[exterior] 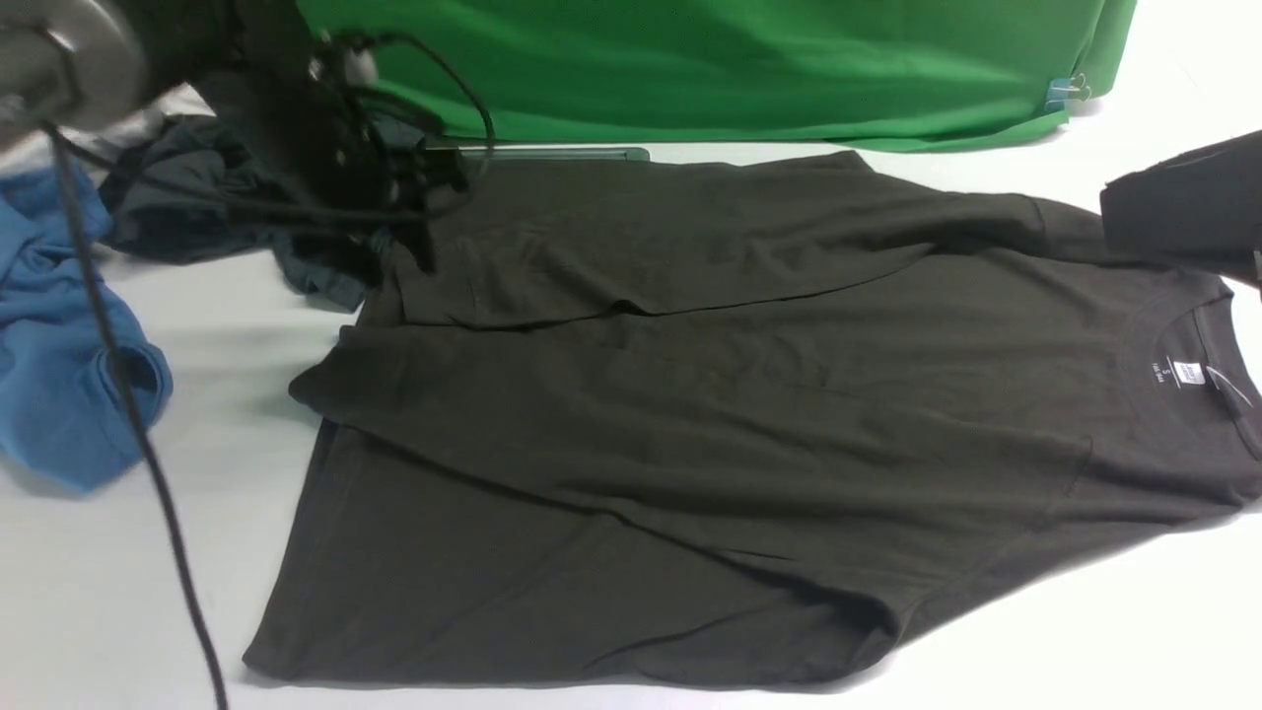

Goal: Fold a long-sleeved shirt on a white desktop.
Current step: 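Fold the left side of the dark shirt inward over its body with the left gripper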

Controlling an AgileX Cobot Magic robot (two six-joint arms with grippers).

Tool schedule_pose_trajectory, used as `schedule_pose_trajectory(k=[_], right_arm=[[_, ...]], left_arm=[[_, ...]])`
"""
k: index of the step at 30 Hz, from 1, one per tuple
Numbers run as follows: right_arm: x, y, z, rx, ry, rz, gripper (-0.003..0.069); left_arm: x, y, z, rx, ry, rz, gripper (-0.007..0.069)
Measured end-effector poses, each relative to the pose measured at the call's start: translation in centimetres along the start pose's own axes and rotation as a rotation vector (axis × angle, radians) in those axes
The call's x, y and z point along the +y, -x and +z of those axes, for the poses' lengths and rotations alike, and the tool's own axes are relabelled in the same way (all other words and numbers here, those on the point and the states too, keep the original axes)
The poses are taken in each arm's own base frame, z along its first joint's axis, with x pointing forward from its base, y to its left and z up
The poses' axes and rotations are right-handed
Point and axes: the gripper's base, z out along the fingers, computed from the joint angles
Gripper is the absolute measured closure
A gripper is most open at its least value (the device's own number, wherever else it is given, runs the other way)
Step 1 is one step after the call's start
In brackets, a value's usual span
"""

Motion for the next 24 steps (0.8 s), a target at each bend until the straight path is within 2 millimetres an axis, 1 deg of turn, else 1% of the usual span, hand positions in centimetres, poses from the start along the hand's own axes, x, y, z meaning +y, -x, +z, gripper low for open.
schedule_pose_trajectory(k=[1,2,3,4,6,9,12,16,22,24], right_arm=[[0.0,0.0,0.0,-0.001,-0.001,-0.001,0.0415],[0.0,0.0,0.0,-0.002,-0.001,-0.001,0.0415],[0.0,0.0,0.0,-0.002,-0.001,-0.001,0.0415],[0.0,0.0,0.0,-0.002,-0.001,-0.001,0.0415],[0.0,0.0,0.0,-0.001,-0.001,-0.001,0.0415],[0.0,0.0,0.0,0.001,-0.001,-0.001,0.0415],[0.0,0.0,0.0,0.001,0.000,-0.001,0.0415],[0.0,0.0,0.0,0.001,0.000,-0.001,0.0415],[0.0,0.0,0.0,0.001,0.000,0.000,0.0415],[0.0,0.0,0.0,0.000,0.000,0.000,0.0415]], left_arm=[[0.0,0.0,0.7,0.012,0.000,-0.004,0.0195],[0.2,0.0,1.9,0.030,0.004,-0.009,0.0167],[0.3,0.0,2.1,0.030,0.004,-0.011,0.0163],[0.4,0.0,3.1,0.042,0.003,-0.021,0.0143],[1.0,0.2,4.2,0.047,-0.005,-0.045,0.0130],[1.7,0.6,5.3,0.036,-0.021,-0.082,0.0124],[1.9,0.9,5.6,0.017,-0.038,-0.104,0.0124],[1.7,1.4,5.8,-0.037,-0.087,-0.127,0.0123],[1.8,1.5,6.5,-0.041,-0.095,-0.136,0.0123],[1.8,1.5,6.6,-0.041,-0.097,-0.126,0.0137]])
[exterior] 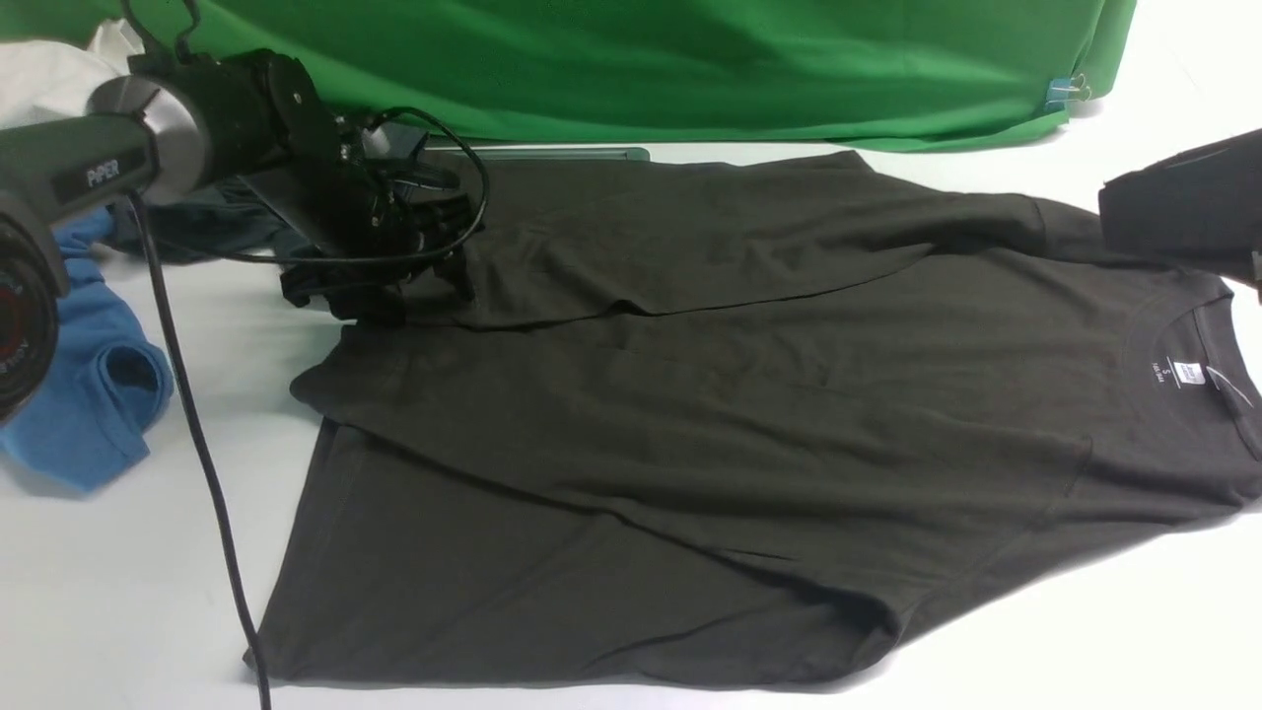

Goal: Fold a long-sleeved shirt on a white desktop.
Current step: 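Fold the left side of the dark shirt inward over its body with the left gripper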

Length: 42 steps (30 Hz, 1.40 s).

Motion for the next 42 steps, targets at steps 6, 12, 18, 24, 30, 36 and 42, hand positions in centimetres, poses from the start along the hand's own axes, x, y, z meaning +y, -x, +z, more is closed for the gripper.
schedule_pose_trajectory(k=[6,12,18,24,30,36,42], right_arm=[[0.0,0.0,0.0,0.000,0.000,0.000,0.0415],[0.0,0.0,0.0,0.000,0.000,0.000,0.0415],[0.0,0.0,0.0,0.000,0.000,0.000,0.0415],[0.0,0.0,0.0,0.001,0.000,0.000,0.0415],[0.0,0.0,0.0,0.001,0.000,0.000,0.0415],[0.0,0.0,0.0,0.001,0.000,-0.001,0.0415],[0.0,-0.1,0.0,0.006,0.001,-0.001,0.0415]], left_arm=[[-0.1,0.0,0.2,0.007,-0.021,0.046,0.0330],[-0.1,-0.1,0.2,0.008,-0.026,0.052,0.0567],[-0.1,-0.1,0.1,0.008,-0.028,0.052,0.0582],[-0.8,0.2,-2.9,-0.029,-0.034,0.141,0.0582],[-1.5,-0.8,-6.2,0.045,-0.034,0.289,0.0582],[-1.6,-2.1,-6.6,0.174,-0.023,0.345,0.0582],[-1.9,-2.4,-9.8,0.150,-0.007,0.392,0.0582]])
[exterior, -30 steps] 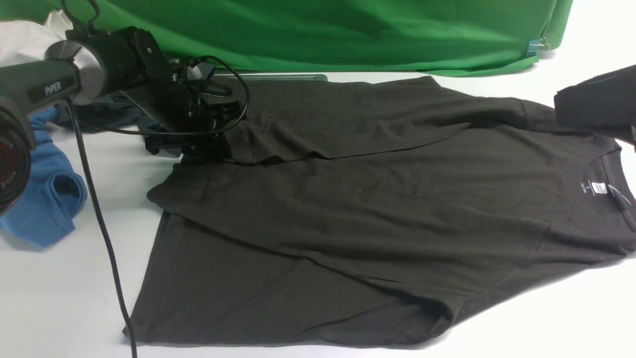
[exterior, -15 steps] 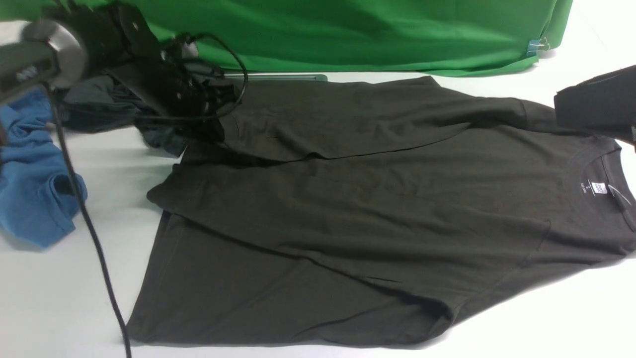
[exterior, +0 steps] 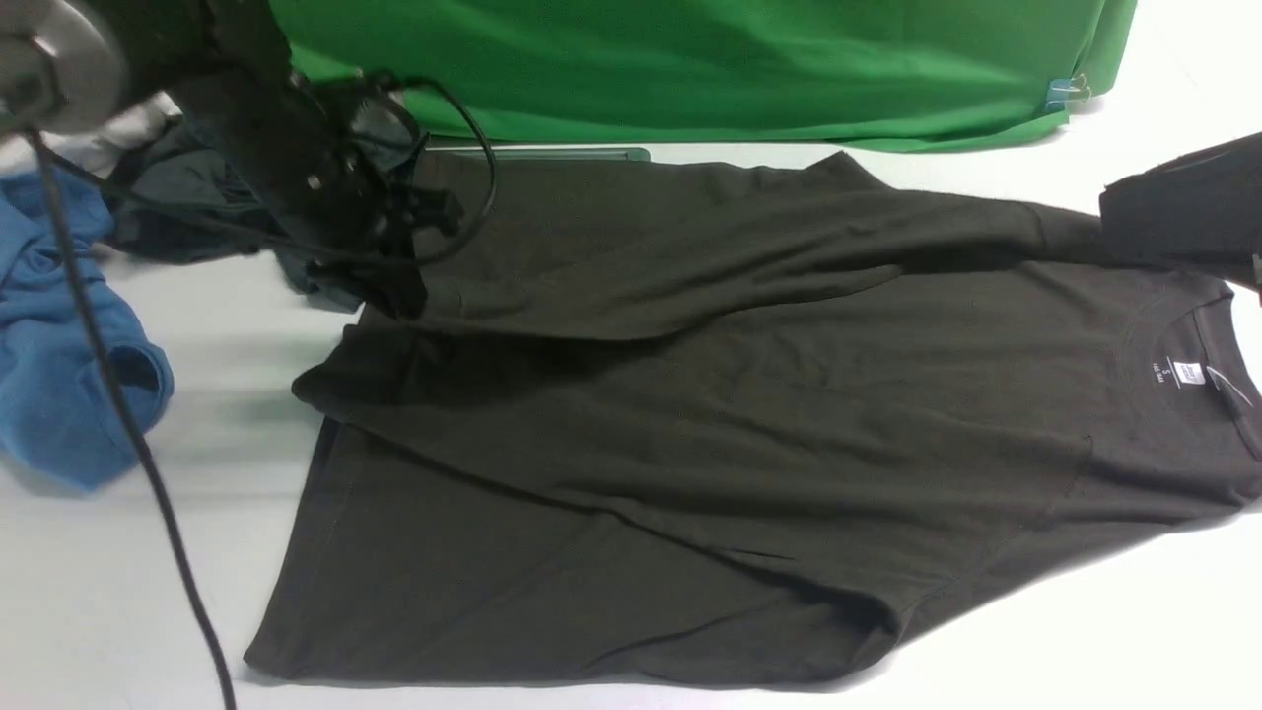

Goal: Fold a long-sleeved shirt on a white desktop.
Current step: 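Fold the left side of the dark shirt inward over its body with the left gripper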

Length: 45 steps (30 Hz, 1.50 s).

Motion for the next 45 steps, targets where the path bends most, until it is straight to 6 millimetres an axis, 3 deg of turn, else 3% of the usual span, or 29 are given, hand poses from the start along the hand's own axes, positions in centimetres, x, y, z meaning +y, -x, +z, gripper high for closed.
schedule_pose_trajectory(k=[5,7,9,15,19,23,27,30,33,34,35,39,45], right_arm=[[0.0,0.0,0.0,0.000,0.000,-0.002,0.0415],[0.0,0.0,0.0,0.000,0.000,-0.004,0.0415],[0.0,0.0,0.0,0.000,0.000,-0.004,0.0415],[0.0,0.0,0.0,-0.001,-0.001,-0.006,0.0415],[0.0,0.0,0.0,-0.005,-0.001,-0.006,0.0415],[0.0,0.1,0.0,-0.008,-0.002,-0.006,0.0415],[0.0,0.1,0.0,-0.009,-0.002,-0.006,0.0415],[0.0,0.1,0.0,-0.010,-0.002,-0.006,0.0415],[0.0,0.1,0.0,-0.010,-0.002,-0.006,0.0415],[0.0,0.1,0.0,-0.010,-0.002,-0.006,0.0415],[0.0,0.1,0.0,-0.012,-0.002,-0.006,0.0415],[0.0,0.2,0.0,-0.023,-0.003,-0.005,0.0415],[-0.2,0.3,1.1,0.005,-0.005,0.000,0.0415]], left_arm=[[-1.0,-0.7,-4.5,-0.090,0.009,0.034,0.0582],[-1.2,-1.0,-5.4,-0.097,0.008,0.038,0.0582],[-1.3,-1.2,-5.3,-0.087,0.004,0.036,0.0582],[-0.9,-3.2,-1.5,0.025,-0.050,-0.014,0.0582],[-2.0,-3.0,-1.4,0.000,-0.177,-0.023,0.0582],[-4.1,-1.7,-5.1,-0.138,-0.327,0.023,0.0582],[-4.1,-1.9,-7.4,-0.221,-0.254,0.048,0.0582],[-2.4,-3.4,-5.5,-0.160,-0.093,-0.019,0.0582],[-0.6,-6.2,0.7,0.012,-0.032,-0.100,0.0582],[-0.4,-6.4,1.2,0.026,-0.030,-0.104,0.0582],[0.1,-7.9,3.9,0.101,-0.028,-0.139,0.0582],[0.7,-8.9,6.2,0.145,-0.014,-0.173,0.0577],[1.2,-8.9,6.2,0.141,0.040,-0.177,0.0501]])
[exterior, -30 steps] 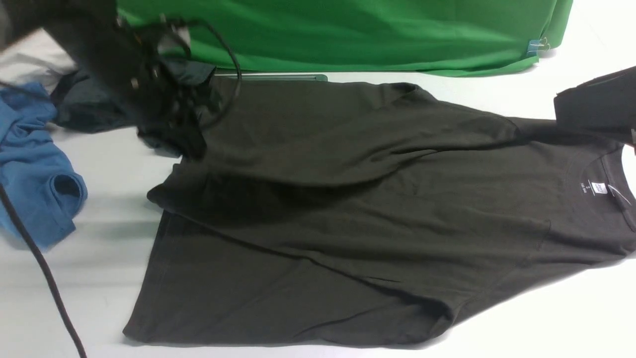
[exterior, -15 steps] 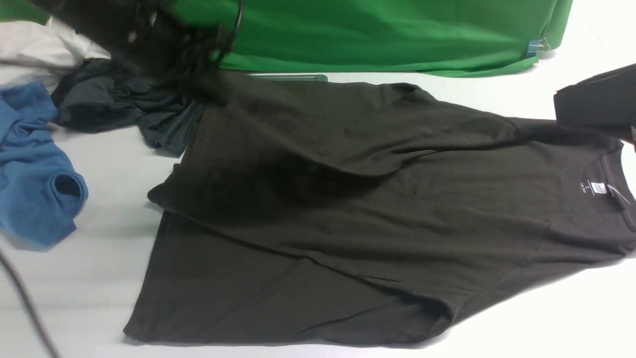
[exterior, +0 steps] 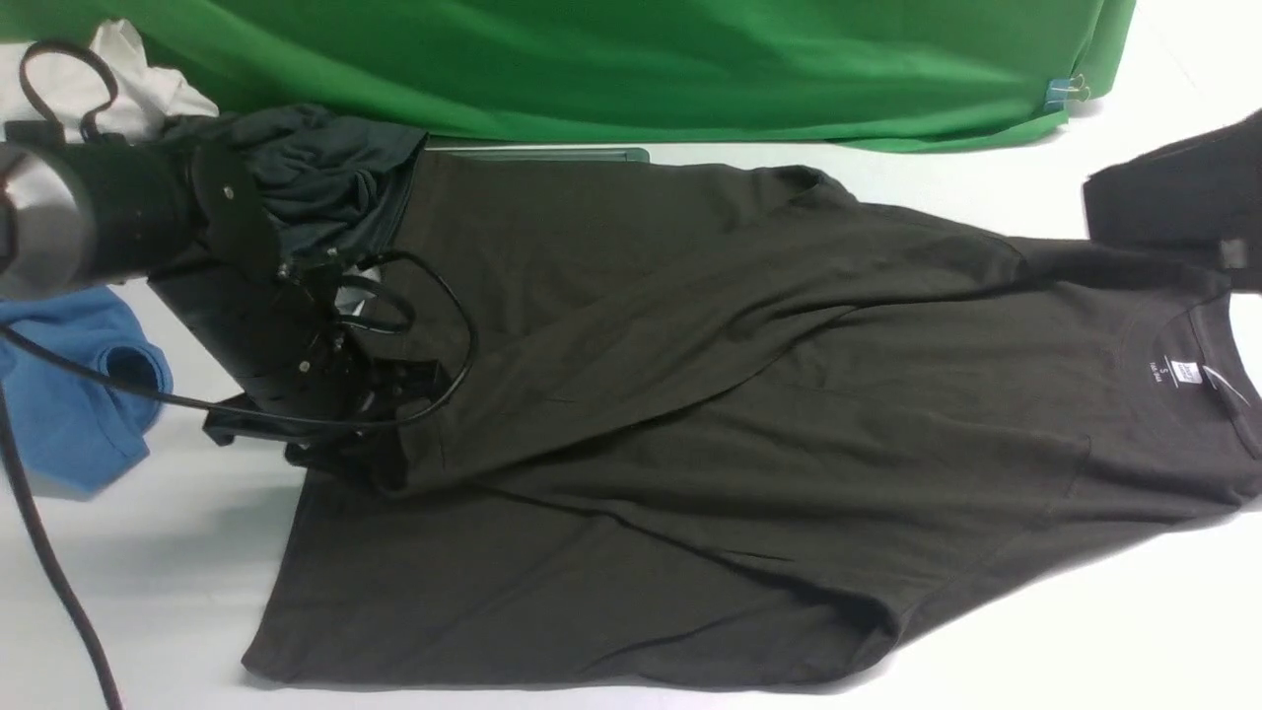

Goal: Fold a long-sleeved shirt on a white desktop.
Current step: 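Fold the left side of the dark shirt inward over its body with the left gripper, then grasp the near edge of the shirt at its hem and shoulder corners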

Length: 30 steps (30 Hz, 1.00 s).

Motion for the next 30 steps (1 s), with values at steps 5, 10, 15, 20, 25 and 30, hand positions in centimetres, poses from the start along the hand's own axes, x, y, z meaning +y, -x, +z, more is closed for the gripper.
schedule_pose_trajectory(k=[5,10,15,20,25,30], right_arm=[[-0.2,0.1,1.1,0.032,-0.001,0.006,0.0415],[-0.3,0.0,1.8,0.058,-0.001,0.009,0.0415],[-0.3,0.0,1.9,0.063,-0.002,0.010,0.0415],[-0.3,0.0,1.9,0.064,-0.001,0.011,0.0415],[-0.3,0.0,1.9,0.069,0.000,0.011,0.0415],[-0.4,-0.4,2.2,0.085,0.000,-0.015,0.0415]], left_arm=[[0.3,-0.7,-1.1,0.031,0.056,0.042,0.0316],[0.8,-3.9,-3.7,0.060,0.115,-0.003,0.0169],[1.7,-9.9,-3.3,0.063,0.132,-0.103,0.0125],[2.4,-12.1,-1.1,0.063,0.128,-0.182,0.0123],[2.9,-11.3,1.0,0.089,0.116,-0.230,0.0122],[4.0,-10.7,1.4,0.158,0.047,-0.201,0.0192]])
